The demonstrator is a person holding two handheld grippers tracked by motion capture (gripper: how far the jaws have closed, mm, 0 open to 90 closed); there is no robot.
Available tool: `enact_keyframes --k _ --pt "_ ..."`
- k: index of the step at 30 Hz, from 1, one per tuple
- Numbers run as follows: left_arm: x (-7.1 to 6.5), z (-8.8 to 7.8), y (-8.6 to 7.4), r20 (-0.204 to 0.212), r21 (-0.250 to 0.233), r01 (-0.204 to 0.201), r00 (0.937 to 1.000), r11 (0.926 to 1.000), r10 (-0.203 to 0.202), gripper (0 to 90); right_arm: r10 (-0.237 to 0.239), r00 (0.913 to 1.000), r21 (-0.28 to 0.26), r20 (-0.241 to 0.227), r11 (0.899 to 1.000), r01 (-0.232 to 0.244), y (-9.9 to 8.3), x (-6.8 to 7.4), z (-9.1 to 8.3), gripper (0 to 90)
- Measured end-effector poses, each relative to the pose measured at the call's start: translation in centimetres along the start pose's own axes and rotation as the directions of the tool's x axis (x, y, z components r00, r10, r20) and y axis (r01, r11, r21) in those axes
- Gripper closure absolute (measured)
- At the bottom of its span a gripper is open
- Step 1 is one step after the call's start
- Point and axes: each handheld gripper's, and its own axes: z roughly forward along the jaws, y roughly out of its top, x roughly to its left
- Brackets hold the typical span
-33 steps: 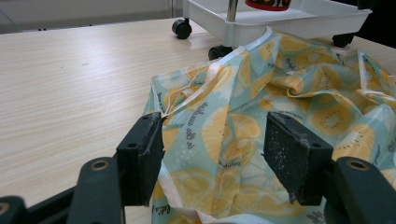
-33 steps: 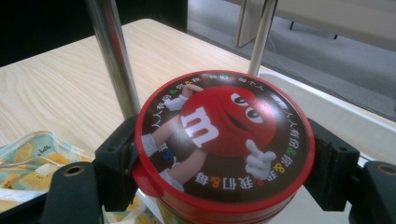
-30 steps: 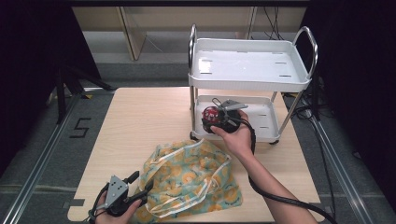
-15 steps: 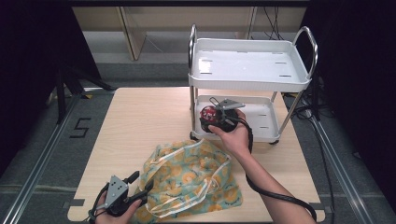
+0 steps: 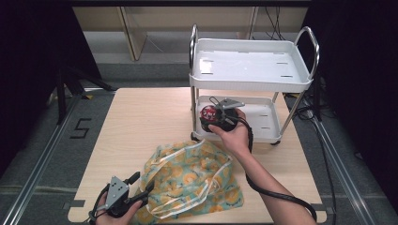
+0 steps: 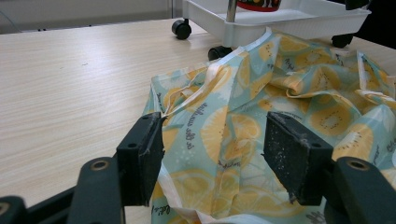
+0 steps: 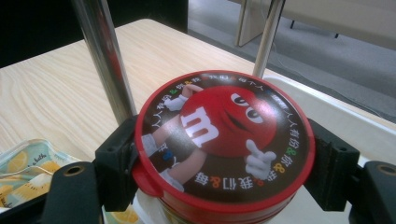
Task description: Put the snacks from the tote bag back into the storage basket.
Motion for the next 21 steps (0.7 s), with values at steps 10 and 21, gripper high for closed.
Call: enact_keyframes --k 10,21 --pt "0.01 -0.01 0.0 0.0 0.0 0.001 1.0 1.0 -0.001 37.3 0.003 1.0 0.004 0.009 1.0 -0.003 -0.05 -0.06 0.56 26.7" --pt "-0.01 -0.01 0.0 0.0 0.0 0.001 1.0 1.0 -0.001 37.3 -0.001 0.9999 0.004 0.017 1.0 0.001 -0.15 -0.17 0.97 26.7"
